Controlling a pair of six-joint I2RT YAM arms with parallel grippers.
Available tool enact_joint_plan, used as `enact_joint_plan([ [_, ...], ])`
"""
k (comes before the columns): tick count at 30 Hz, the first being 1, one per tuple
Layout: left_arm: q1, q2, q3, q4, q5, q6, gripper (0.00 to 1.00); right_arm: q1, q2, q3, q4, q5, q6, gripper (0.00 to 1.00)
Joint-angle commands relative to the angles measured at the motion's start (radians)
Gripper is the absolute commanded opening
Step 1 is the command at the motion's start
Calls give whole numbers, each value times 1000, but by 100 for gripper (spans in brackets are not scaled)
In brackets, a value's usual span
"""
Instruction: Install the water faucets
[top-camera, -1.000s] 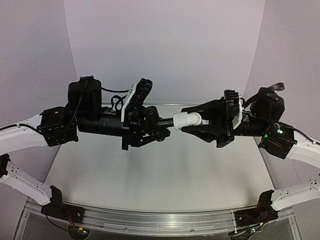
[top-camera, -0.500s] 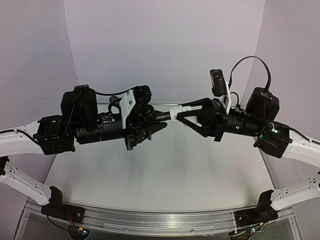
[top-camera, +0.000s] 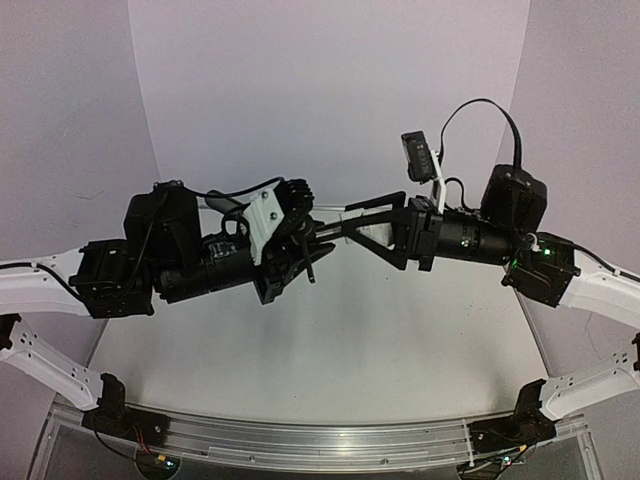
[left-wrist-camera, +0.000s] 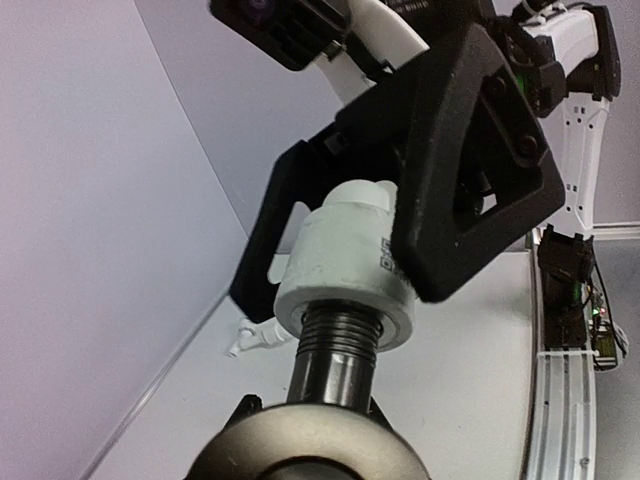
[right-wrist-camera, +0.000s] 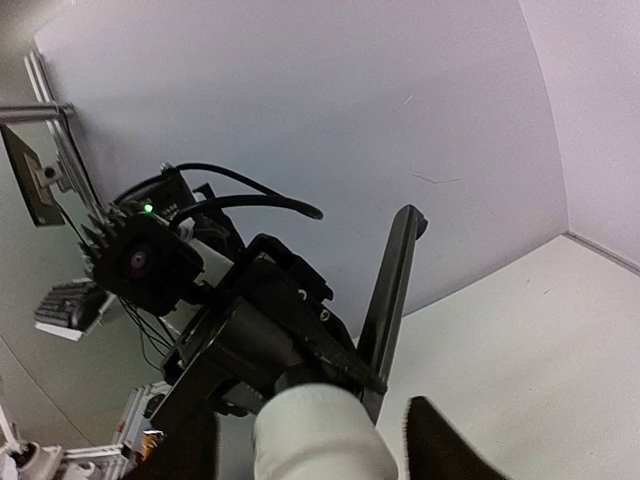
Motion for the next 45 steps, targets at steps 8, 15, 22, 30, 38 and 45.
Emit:
enact_joint_plan([
  [8, 91, -27, 19, -95, 184, -356, 0, 7, -10, 131, -170, 53, -380, 98],
  [15, 259, -58, -33, -52, 488, -673, 0, 7, -89, 127, -208, 206, -725, 98],
  [22, 331, -7, 52, -128, 829, -874, 0, 7, -218, 81, -416, 116, -1343, 98],
  [30, 353, 37, 49, 6, 1076, -1053, 0, 8, -232, 42, -493, 81, -1693, 93],
  [38, 354, 93, 66, 88, 1128, -1142, 0, 18, -202, 7, -542, 58, -1873, 85],
  [45, 354, 125, 79, 101, 1151, -1154, 0, 32, -152, 32, -531, 46, -1880, 72],
])
